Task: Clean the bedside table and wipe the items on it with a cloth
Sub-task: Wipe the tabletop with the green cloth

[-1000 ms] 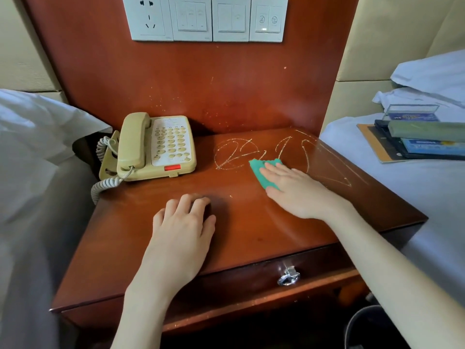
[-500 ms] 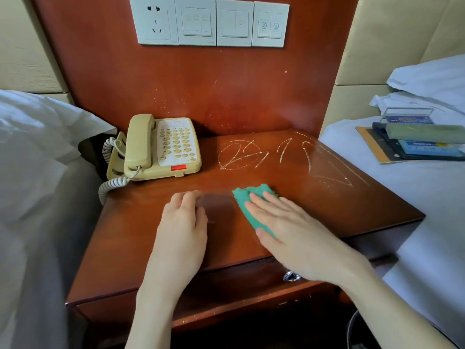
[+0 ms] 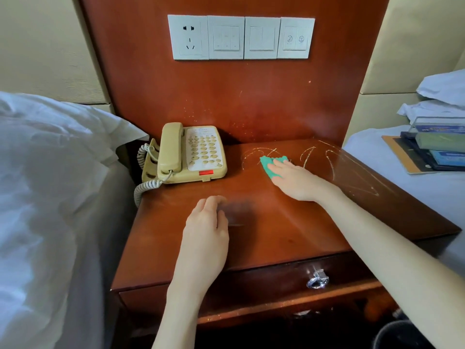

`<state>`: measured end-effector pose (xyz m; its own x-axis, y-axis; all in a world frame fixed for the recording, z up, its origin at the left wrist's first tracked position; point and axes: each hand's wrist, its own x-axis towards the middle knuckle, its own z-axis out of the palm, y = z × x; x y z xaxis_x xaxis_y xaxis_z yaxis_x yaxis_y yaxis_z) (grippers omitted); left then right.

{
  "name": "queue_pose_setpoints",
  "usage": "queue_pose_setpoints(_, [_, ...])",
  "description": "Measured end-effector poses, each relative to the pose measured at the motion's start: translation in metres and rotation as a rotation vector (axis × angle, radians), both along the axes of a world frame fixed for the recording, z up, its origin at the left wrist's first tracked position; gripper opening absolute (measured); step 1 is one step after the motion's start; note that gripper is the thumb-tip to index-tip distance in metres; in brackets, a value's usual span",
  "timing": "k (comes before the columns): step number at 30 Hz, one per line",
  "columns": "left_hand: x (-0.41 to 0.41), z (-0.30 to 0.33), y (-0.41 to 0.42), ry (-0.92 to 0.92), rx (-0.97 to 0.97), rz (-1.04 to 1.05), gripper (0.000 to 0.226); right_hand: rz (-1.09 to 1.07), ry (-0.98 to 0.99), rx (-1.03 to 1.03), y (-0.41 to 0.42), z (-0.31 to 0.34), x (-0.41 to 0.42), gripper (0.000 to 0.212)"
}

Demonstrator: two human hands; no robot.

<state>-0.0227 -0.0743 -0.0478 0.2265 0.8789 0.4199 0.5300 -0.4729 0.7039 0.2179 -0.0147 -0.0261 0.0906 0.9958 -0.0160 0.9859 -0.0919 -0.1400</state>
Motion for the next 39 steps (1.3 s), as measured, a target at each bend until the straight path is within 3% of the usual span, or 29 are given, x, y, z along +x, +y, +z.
queue_pose_setpoints(8, [0.002,-0.002,0.002,-0.011,0.010,-0.005,0.029,0.094,-0.046,0.057,-0.071,-0.020,-0.008,0.051])
queue_pose_setpoints(13, [-0.002,0.003,0.004,-0.098,-0.044,-0.016,0.028,0.223,-0.078,0.011,-0.058,-0.021,-0.038,0.052])
queue_pose_setpoints(18, [-0.015,0.006,0.014,0.143,0.036,0.024,0.028,0.248,-0.074,0.010,-0.017,-0.005,-0.057,0.053])
queue_pose_setpoints(22, [-0.032,0.003,0.026,0.419,0.062,0.110,0.035,0.216,-0.065,0.010,0.026,0.002,-0.064,0.051])
queue_pose_setpoints(26, [-0.035,-0.005,0.024,0.481,0.077,0.086,0.038,0.182,-0.047,0.046,0.067,0.000,-0.066,0.052])
queue_pose_setpoints(39, [-0.041,-0.007,0.027,0.381,0.041,0.038,0.035,-0.090,-0.096,0.077,0.088,-0.001,-0.011,0.051])
